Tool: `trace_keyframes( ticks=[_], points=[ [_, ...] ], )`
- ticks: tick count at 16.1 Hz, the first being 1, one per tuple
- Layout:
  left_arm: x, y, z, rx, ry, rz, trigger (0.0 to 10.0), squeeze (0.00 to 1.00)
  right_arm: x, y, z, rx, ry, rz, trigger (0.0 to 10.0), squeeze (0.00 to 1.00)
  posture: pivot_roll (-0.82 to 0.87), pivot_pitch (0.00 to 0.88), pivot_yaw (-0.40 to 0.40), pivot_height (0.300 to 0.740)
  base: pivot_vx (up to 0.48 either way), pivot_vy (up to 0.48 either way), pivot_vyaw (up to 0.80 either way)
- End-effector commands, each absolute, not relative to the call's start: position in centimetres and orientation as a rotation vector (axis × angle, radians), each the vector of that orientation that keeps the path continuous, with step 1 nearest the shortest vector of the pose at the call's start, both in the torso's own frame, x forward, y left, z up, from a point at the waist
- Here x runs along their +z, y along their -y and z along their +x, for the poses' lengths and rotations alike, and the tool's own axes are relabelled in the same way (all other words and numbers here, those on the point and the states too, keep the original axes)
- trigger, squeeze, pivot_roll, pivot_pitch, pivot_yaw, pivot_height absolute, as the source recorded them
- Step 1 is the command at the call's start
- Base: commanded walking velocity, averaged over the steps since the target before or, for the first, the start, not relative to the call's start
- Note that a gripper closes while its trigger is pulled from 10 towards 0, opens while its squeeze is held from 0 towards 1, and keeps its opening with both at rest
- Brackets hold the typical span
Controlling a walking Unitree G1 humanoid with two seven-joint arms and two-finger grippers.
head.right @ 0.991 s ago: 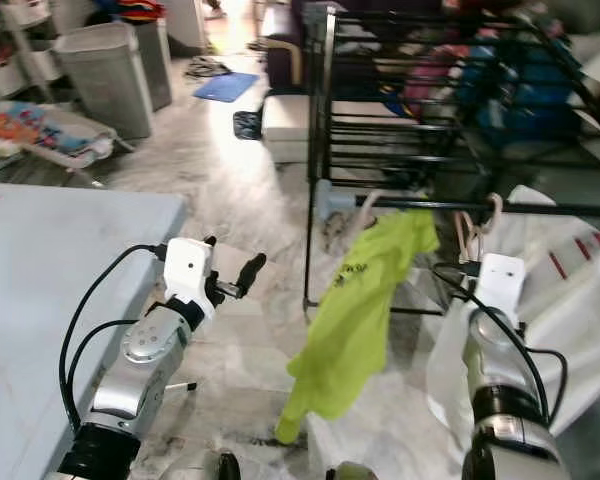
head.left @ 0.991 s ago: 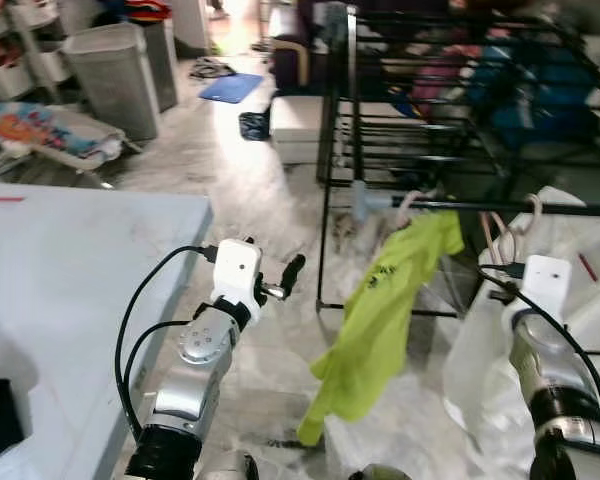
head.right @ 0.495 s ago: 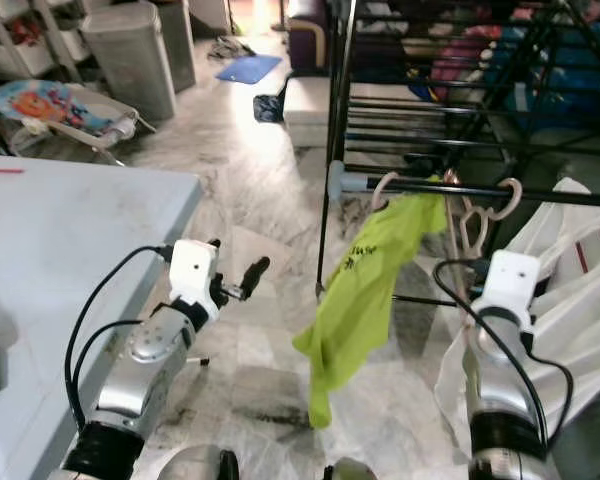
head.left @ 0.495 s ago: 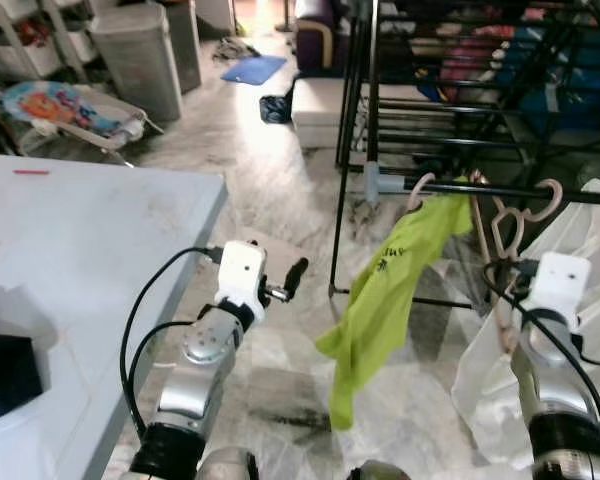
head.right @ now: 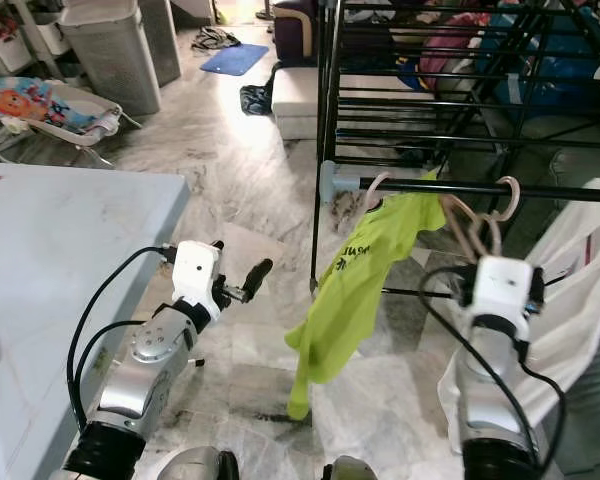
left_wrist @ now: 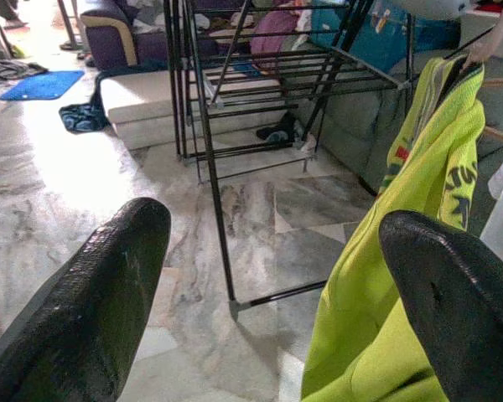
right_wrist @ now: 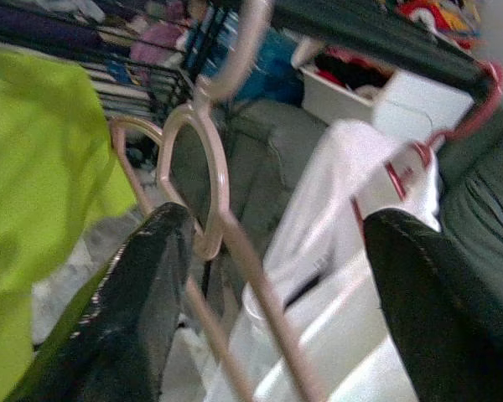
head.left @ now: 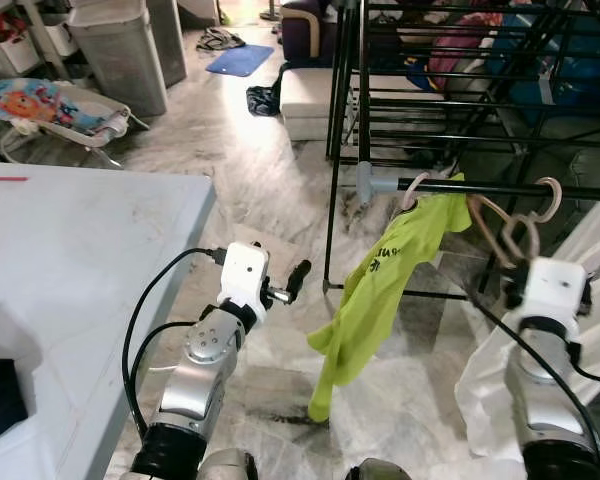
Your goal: Hang hanger
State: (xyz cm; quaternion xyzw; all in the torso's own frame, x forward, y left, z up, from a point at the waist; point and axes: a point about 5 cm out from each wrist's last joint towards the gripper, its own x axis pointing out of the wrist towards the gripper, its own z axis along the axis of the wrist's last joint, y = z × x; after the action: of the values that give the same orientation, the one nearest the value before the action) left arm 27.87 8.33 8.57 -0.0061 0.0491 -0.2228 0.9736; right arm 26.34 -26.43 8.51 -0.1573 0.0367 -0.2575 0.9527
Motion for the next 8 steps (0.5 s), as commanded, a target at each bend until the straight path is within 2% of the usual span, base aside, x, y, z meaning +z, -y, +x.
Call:
trace_keyframes(
  ticks=[1, 6, 8],
  points=[
    [9.08, -8.46, 28.35, -0.437, -0.086, -0.013, 10.0, 0.0, 9.26, 25.76, 26.82, -0.513, -0.042, -0.315, 10.0, 1.0, -0.04, 0.0, 0.031, 0.74, 0.0, 0.0, 0.0],
    [9.13, -8.81, 28.64, -0.36, -0.081, -0.004, 10.0, 0.0, 9.05, 25.3, 26.75, -0.508, -0.057, -0.314, 10.0, 1.0, -0.04, 0.0, 0.025, 0.74, 0.0, 0.0, 0.0],
    [9.11, -8.75, 28.7, -0.36, -0.082, 0.001, 10.0, 0.0, 9.13, 25.16, 26.86, -0.496, -0.054, -0.312, 10.0, 1.0, -0.04, 0.0, 0.021, 0.74, -0.321, 0.0, 0.0]
  ],
)
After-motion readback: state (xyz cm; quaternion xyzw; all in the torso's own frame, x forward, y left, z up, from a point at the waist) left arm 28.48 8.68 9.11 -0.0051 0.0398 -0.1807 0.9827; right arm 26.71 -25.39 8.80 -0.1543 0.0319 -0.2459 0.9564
